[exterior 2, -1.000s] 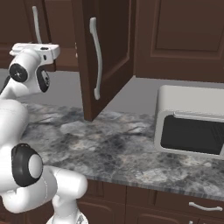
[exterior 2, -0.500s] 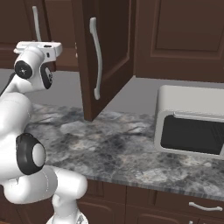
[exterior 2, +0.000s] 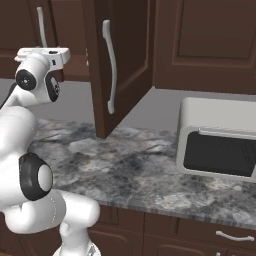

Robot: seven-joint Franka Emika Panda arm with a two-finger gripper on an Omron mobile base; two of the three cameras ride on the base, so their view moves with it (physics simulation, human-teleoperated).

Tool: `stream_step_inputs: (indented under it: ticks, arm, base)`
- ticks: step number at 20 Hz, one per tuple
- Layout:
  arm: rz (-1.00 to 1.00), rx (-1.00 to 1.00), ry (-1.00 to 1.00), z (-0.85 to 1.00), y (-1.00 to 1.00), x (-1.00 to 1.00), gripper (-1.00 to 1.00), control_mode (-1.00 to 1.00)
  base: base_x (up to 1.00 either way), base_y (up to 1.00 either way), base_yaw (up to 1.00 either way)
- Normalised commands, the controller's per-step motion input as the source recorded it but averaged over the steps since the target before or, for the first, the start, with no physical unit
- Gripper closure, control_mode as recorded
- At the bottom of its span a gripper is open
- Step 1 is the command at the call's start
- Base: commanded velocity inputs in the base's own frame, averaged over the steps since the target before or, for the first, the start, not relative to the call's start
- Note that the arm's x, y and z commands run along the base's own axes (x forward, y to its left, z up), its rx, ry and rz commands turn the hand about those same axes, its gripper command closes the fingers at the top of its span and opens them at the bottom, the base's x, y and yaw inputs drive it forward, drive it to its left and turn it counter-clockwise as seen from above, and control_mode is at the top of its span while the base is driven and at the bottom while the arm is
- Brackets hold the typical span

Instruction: Get the candle and the wine from the cabinet and move them to the dining counter.

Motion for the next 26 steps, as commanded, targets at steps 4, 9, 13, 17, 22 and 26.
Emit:
stream_step_inputs:
  ticks: [4, 9, 13, 17, 22, 26]
  arm:
    - [0.00, 0.00, 0.00, 0.00, 0.00, 0.00, 1.00, -1.00]
    - [0.00, 0.00, 0.00, 0.00, 0.01, -0.03, 1.00, -1.00]
    - [0.00, 0.00, 0.00, 0.00, 0.17, -0.33, 1.00, -1.00]
    - [0.00, 0.00, 0.00, 0.00, 0.28, -0.47, 1.00, -1.00]
    - [0.00, 0.00, 0.00, 0.00, 0.31, -0.66, 1.00, -1.00]
    - [0.00, -0.01, 0.00, 0.00, 0.36, -0.76, 1.00, -1.00]
  base:
    - [0.00, 0.00, 0.00]
    - [0.00, 0.00, 0.00]
    - [0.00, 0.00, 0.00]
    - [0.00, 0.00, 0.00]
    - [0.00, 0.00, 0.00]
    - [0.00, 0.00, 0.00]
